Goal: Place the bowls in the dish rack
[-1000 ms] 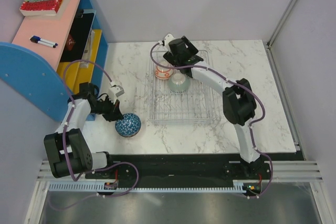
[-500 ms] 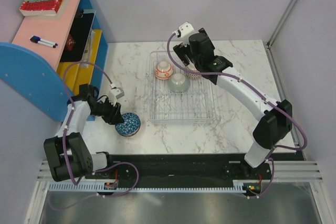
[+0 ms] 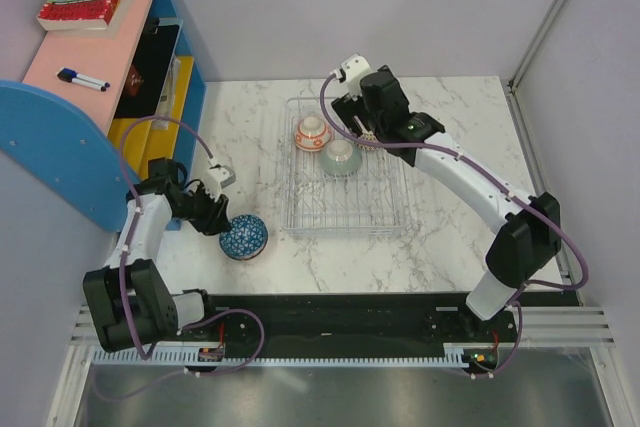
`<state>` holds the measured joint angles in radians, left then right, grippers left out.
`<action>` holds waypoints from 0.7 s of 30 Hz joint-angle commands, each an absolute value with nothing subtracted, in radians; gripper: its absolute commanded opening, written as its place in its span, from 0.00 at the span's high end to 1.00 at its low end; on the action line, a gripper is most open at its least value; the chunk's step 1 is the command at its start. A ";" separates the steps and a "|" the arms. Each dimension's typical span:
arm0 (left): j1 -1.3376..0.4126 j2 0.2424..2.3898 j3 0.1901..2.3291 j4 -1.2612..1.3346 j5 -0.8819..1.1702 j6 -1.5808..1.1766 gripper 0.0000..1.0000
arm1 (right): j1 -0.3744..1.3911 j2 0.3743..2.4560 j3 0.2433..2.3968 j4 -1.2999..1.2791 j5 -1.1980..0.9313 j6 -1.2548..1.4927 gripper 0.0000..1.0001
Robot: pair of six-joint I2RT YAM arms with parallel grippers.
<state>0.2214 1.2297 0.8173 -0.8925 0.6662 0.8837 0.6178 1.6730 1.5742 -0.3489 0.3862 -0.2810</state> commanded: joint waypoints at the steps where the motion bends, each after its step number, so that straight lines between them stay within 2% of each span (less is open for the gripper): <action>1: 0.227 1.272 0.795 -0.819 0.597 0.887 0.59 | 0.617 1.603 1.548 -0.341 0.359 -0.249 0.02; 9: 0.226 1.310 0.805 -0.810 0.609 0.881 0.61 | 0.618 1.566 1.525 -0.351 0.336 -0.233 0.02; 17: 0.227 1.307 0.802 -0.811 0.635 0.881 0.90 | 0.617 1.572 1.532 -0.356 0.327 -0.219 0.02; 21: 0.226 1.305 0.815 -0.818 0.647 0.876 0.97 | 0.617 1.578 1.537 -0.360 0.319 -0.210 0.02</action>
<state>0.2214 1.3113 0.7975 -0.8303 0.6247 0.8787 0.6178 1.6039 1.5280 -0.3626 0.3359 -0.2386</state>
